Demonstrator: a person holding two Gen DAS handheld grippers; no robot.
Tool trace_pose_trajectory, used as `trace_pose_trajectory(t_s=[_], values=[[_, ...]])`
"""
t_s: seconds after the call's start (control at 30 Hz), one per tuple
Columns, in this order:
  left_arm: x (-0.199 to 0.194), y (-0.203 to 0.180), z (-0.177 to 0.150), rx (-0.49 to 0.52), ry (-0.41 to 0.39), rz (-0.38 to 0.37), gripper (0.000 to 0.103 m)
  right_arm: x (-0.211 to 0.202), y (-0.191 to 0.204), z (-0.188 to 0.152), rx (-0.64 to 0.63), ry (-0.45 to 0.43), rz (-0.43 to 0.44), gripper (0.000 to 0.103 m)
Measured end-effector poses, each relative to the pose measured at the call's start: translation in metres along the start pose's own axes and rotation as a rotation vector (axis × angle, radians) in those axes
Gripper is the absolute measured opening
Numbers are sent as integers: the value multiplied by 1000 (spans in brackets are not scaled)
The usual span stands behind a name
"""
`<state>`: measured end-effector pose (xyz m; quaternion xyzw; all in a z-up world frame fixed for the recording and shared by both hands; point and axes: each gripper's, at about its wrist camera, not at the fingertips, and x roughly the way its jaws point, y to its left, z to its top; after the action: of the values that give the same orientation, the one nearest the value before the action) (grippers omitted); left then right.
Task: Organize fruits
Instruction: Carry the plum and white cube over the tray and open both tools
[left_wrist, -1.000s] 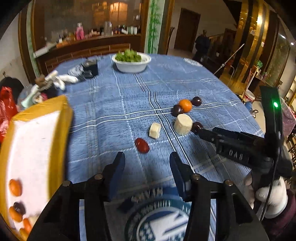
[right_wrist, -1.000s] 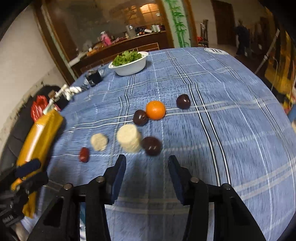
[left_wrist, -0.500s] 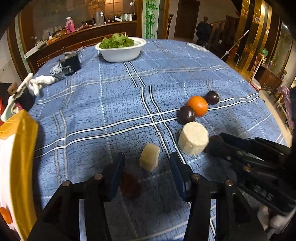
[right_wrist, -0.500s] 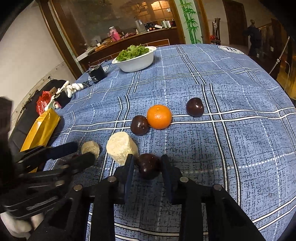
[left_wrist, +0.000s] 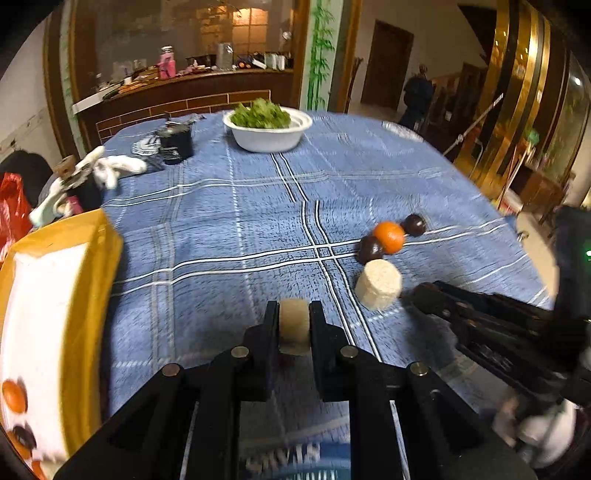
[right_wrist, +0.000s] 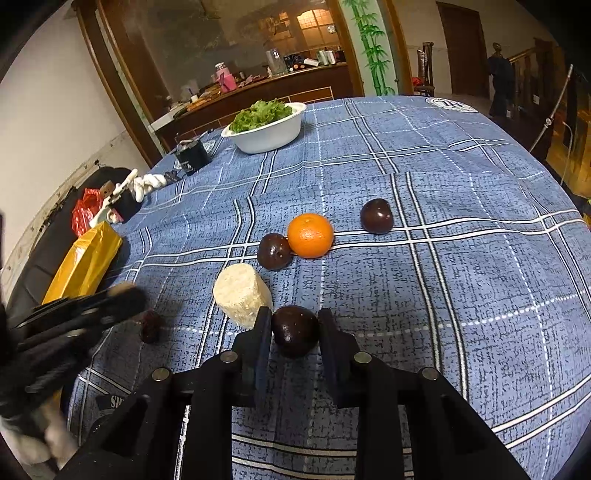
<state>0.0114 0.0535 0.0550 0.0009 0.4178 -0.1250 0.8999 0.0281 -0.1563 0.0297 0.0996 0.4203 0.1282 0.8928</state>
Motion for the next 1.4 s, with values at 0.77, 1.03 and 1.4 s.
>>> trace_pose_trajectory(t_s=[0.77,1.03,1.4], values=[[-115,-17,-82,-30,-128,-151,15,-134,-10,-104,378,-111,160,28],[-117,-31,-94,-13,-123,-220,15,-145,-9,-112,391,-118,145,28],[-95,-29,-110,-63,-36,-280,15,-143,-6,-114,401,-109,141,28]])
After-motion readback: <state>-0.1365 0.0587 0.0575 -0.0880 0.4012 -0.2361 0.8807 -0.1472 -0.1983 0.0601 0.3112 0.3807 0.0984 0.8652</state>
